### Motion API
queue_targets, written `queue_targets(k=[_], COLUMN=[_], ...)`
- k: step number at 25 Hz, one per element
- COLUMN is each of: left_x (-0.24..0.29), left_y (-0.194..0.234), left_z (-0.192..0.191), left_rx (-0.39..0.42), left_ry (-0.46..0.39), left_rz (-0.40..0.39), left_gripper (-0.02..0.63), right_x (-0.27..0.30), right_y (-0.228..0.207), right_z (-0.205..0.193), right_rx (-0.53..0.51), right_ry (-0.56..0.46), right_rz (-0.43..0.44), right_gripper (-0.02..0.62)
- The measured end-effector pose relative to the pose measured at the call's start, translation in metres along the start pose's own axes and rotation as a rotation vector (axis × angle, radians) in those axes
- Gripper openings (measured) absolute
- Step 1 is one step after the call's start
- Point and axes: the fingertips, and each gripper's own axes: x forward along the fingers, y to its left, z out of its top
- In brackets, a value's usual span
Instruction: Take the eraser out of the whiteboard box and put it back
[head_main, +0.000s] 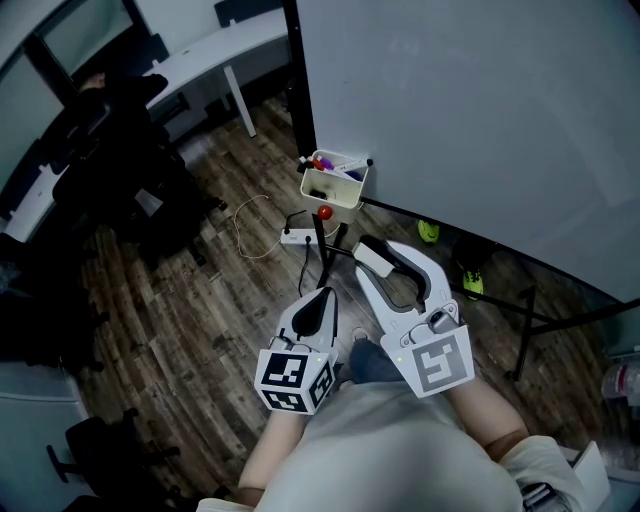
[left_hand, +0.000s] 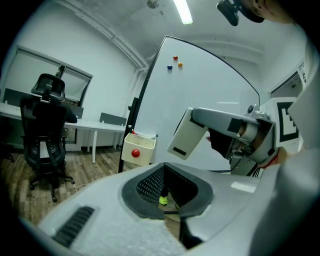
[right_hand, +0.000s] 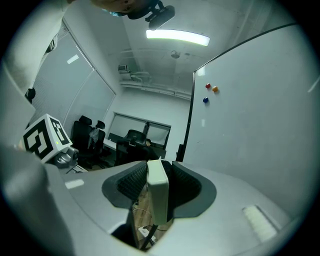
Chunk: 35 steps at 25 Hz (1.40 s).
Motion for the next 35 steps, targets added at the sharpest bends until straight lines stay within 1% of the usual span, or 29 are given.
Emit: queue_targets(k=[4,15,25,35], left_x=[-0.002,0.004,0.017,0.036], left_y=[-0.004,-0.006,0.004,0.024], left_z=[0.0,0.006,0.014,0.022], left_rx=[0.009,0.001,-0.005,0.008], left_ry=[0.0,-0.02,-0.029,-0.017], left_rz=[-0.004,0.008,0.022,0.05], left_gripper=[0.0,0.002,0.0,0.0], right_x=[-0.003,-0.002,0.017,0.049], right_y=[0.001,-0.007,-0.017,-0.032], right_z=[0.002,0.005,0.005,0.0], right_rx=[0.004,-0.002,0.001,0.002], right_ry=[-0.007,-0.015,-0.036,-0.045], right_rz=[0.0,0.007,0.019,0.03], right_gripper=[0.166,0.166,0.166,0.166])
